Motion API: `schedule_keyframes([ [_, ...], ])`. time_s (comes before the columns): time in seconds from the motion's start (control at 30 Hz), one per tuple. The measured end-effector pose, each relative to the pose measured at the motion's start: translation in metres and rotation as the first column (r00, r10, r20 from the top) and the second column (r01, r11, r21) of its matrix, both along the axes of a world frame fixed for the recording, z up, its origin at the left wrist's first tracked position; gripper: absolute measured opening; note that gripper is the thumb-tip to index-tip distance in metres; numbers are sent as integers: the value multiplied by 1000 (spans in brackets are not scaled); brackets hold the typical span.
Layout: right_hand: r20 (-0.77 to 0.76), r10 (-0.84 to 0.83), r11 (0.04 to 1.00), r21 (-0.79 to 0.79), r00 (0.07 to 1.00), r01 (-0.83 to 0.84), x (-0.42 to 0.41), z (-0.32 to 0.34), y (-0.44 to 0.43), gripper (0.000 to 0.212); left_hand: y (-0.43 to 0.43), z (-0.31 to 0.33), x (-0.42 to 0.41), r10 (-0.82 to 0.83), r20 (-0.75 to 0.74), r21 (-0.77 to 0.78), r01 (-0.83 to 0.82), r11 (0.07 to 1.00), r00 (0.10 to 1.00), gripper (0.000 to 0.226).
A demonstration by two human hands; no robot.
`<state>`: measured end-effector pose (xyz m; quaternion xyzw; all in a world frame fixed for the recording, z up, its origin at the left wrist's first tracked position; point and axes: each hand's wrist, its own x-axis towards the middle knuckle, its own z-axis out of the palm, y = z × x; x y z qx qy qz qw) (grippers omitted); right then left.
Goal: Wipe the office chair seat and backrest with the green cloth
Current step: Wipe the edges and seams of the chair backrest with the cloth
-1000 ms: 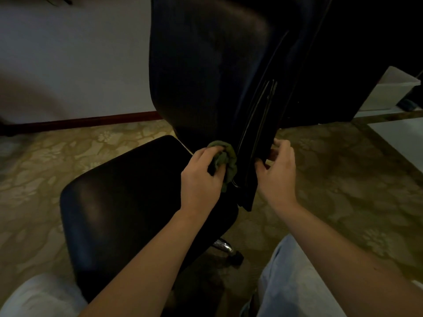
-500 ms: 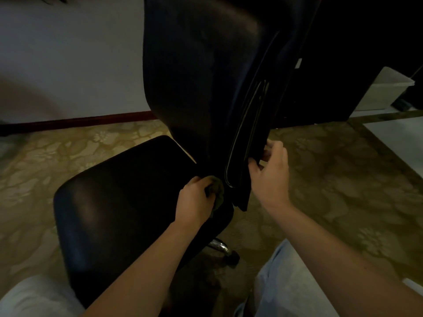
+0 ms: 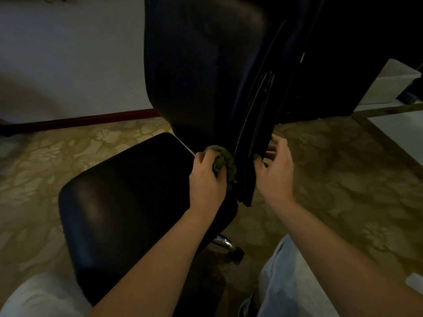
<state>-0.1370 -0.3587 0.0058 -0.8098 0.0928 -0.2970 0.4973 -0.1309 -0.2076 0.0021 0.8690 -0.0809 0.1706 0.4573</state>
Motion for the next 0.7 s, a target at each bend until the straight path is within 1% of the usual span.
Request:
schedule_keyframes([
  [0.13,0,-7,1000,-1,1000,7,1,-1,-1,38,-21,-16,-8,56,-23,-101,-59,993,998,24],
  [0.27,-6,-22,1000,-9,1000,22,1,-2,1,39,-22,-35,-11,46,-62,-114,-53,992,997,19],
  [0.33,1,-17,1000,-15,1000,17,1,-1,3,39,-16,-51,-11,-5,-129,-46,-1,999,992,19],
  [0.4,16,-21,999,-31,1000,22,0,-1,4,38,-11,-69,-13,-52,-220,109,78,991,974,22],
  [0.43,18,-26,999,-34,1000,26,-1,-1,5,38,-10,-77,-15,-55,-261,141,94,985,964,21],
  [0.47,14,-30,999,-32,999,30,-1,-1,6,38,-11,-82,-18,-37,-287,112,71,991,957,17],
  [0.53,3,-36,999,-22,999,36,-1,0,6,38,-15,-82,-24,17,-292,-26,-26,999,956,7],
  [0.57,-5,-36,999,-22,999,36,-1,0,5,38,-17,-79,-26,47,-277,-100,-78,992,960,6],
  [0.63,-12,-36,999,-25,999,36,-1,1,5,38,-19,-71,-24,98,-227,-238,-153,959,969,13],
  [0.7,-7,-40,999,-32,999,40,-2,1,6,38,-20,-62,-19,108,-212,-303,-170,938,971,17],
])
